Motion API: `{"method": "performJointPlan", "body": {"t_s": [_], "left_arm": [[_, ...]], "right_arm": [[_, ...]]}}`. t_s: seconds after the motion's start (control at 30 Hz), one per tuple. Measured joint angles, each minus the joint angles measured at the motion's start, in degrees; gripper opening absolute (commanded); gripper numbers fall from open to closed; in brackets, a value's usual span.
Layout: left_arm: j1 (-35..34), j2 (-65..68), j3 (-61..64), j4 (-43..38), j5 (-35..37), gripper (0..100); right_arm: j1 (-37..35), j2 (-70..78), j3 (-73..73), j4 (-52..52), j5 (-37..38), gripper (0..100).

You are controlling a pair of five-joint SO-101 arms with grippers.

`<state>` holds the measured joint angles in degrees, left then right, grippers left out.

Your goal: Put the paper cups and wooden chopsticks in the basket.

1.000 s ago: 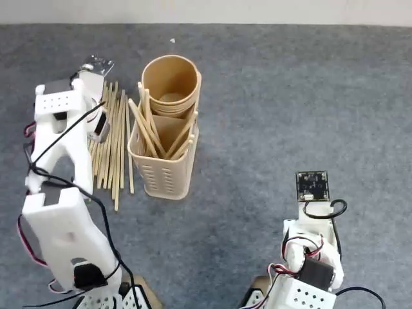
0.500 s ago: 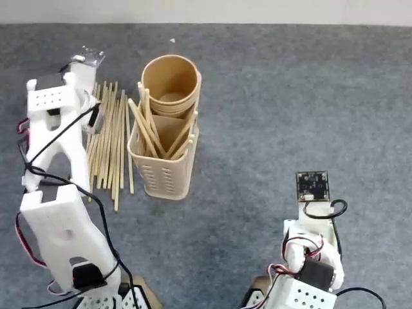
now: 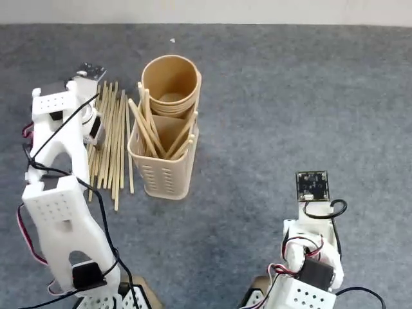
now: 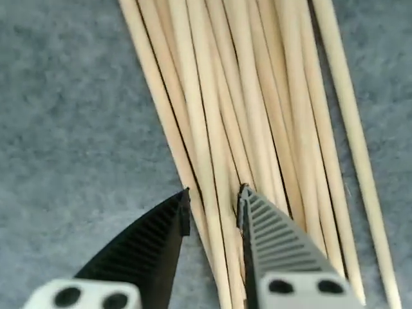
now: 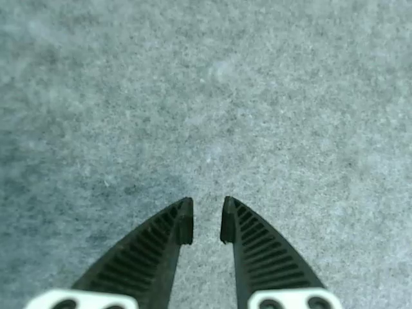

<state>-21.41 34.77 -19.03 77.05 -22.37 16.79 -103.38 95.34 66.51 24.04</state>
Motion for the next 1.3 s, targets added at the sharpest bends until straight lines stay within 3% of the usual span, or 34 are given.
{"method": "performJointPlan", "body": {"t_s": [0.13,0.33,0.6,0.8,0.97,1.1,1.3], "left_arm": [[0.2,2.1,-3.4,0.0,0.0,14],[0.7,6.1,-7.1,0.1,0.1,5],[0.7,7.9,-9.7,0.2,0.1,4],[0.7,7.8,-19.2,9.1,0.3,4],[3.3,1.1,-35.3,20.6,3.6,4],[7.4,-7.7,-46.5,23.5,8.3,4],[16.6,-27.6,-45.5,24.1,13.1,1]], "right_arm": [[0.0,0.0,0.0,0.0,0.0,8.8],[0.0,0.0,0.0,0.0,0.0,8.8],[0.0,0.0,0.0,0.0,0.0,8.8],[0.0,0.0,0.0,0.0,0.0,8.8],[0.0,0.0,0.0,0.0,0.0,8.8],[0.0,0.0,0.0,0.0,0.0,8.8],[0.0,0.0,0.0,0.0,0.0,8.8]]}}
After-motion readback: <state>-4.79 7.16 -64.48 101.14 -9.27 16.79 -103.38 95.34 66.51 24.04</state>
